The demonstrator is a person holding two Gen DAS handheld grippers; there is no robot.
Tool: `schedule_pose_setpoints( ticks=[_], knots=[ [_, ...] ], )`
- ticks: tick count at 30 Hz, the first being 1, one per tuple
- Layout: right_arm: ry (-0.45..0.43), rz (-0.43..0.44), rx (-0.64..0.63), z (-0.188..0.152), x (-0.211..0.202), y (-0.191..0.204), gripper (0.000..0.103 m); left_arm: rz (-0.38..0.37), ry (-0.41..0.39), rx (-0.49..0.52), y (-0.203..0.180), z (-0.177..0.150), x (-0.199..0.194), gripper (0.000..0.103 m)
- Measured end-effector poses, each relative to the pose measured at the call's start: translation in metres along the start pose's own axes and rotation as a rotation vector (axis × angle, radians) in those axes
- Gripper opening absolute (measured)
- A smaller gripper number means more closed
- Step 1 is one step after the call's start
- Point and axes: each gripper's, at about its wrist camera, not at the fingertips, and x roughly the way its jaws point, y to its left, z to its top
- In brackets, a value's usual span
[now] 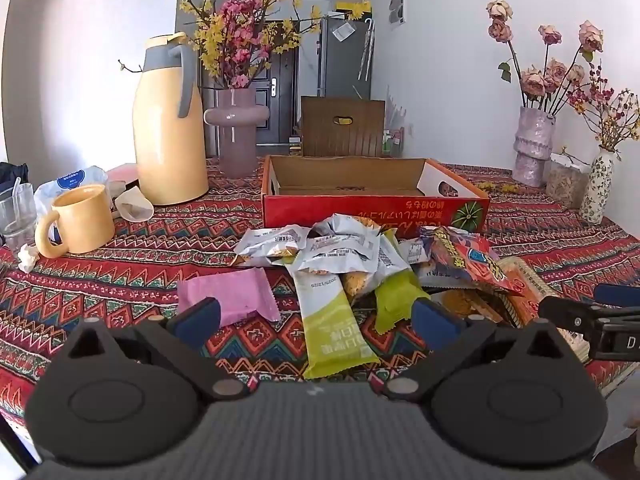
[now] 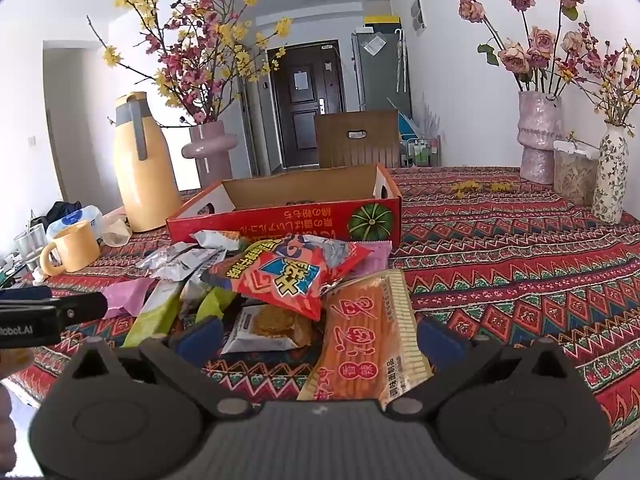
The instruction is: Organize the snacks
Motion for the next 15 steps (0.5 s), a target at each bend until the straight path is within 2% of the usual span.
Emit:
schedule_pose_setpoints(
  ticks=[15],
  knots=[
    [0.023,0.007,-0.015,-0.0023,0.0032,0.0014,0.103,0.008,-0.02,0.0,-0.0015,-0.0027,-0.0007,0.103]
  ],
)
